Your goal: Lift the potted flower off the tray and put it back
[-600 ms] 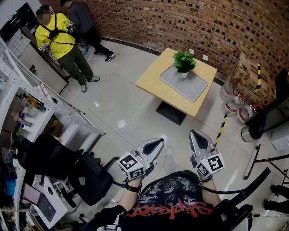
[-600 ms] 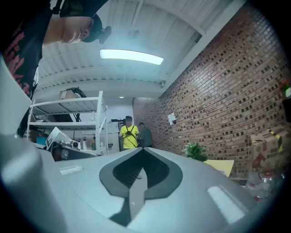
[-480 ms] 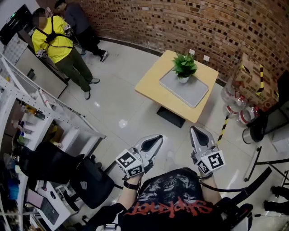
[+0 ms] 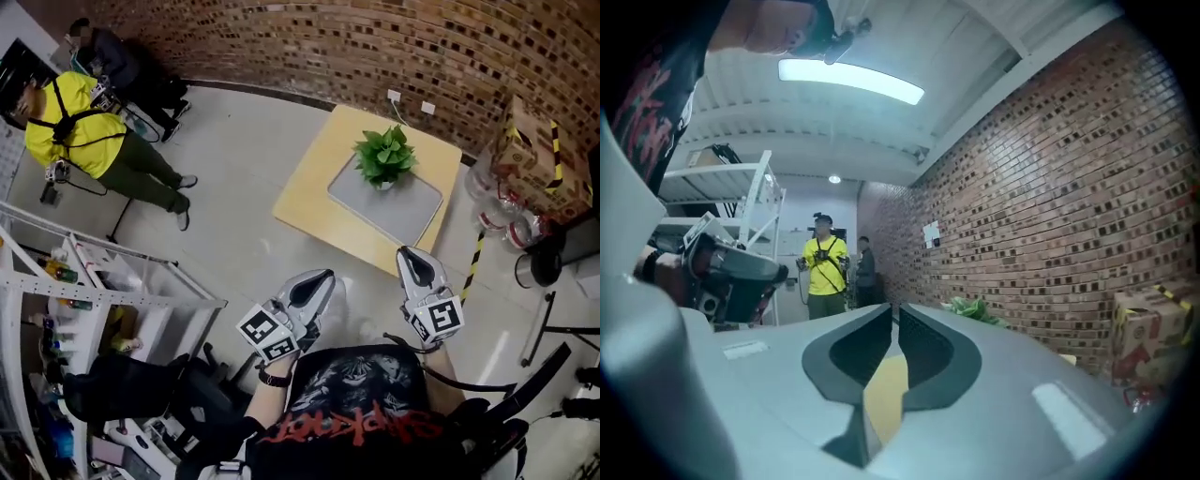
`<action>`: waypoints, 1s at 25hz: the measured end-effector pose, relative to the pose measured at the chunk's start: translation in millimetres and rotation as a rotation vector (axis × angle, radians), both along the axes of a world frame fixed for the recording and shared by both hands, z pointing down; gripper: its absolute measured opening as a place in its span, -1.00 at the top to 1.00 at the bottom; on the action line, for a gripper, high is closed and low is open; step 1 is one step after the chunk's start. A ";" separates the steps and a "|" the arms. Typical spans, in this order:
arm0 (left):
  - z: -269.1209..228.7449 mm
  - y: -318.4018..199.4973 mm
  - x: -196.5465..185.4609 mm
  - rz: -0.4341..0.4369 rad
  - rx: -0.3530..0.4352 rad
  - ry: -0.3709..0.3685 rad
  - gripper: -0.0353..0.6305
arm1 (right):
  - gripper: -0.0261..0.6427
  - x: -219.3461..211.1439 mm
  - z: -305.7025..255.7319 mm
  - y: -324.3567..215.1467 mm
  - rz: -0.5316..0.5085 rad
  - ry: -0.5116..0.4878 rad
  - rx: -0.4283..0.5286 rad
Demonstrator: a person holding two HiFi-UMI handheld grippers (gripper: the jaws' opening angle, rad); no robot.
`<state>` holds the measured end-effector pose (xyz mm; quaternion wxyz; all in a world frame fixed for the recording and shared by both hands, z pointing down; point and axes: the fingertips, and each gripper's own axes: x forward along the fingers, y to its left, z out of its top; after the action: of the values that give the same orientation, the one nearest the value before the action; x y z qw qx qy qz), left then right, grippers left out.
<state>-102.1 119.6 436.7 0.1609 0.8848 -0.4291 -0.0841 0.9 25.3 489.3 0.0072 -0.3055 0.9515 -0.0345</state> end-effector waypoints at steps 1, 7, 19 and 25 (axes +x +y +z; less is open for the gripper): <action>2.5 -15.9 -2.8 0.013 0.002 -0.003 0.89 | 0.83 -3.4 13.0 -16.8 0.013 0.014 0.002; -1.3 -111.5 -34.9 0.090 0.032 -0.021 0.89 | 0.32 -23.2 88.6 -123.5 0.117 0.034 -0.100; 32.5 -217.5 -68.1 0.125 -0.086 -0.089 0.89 | -0.85 -62.1 303.3 -292.1 0.195 0.278 -0.261; 58.2 -237.0 -69.0 0.101 -0.142 -0.156 0.89 | -0.85 -92.6 333.4 -345.2 0.184 0.241 -0.257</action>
<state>-171.1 -117.4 494.9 0.1933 0.8955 -0.4002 0.0235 -91.7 -319.9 822.7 -0.1424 -0.3913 0.9015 -0.1180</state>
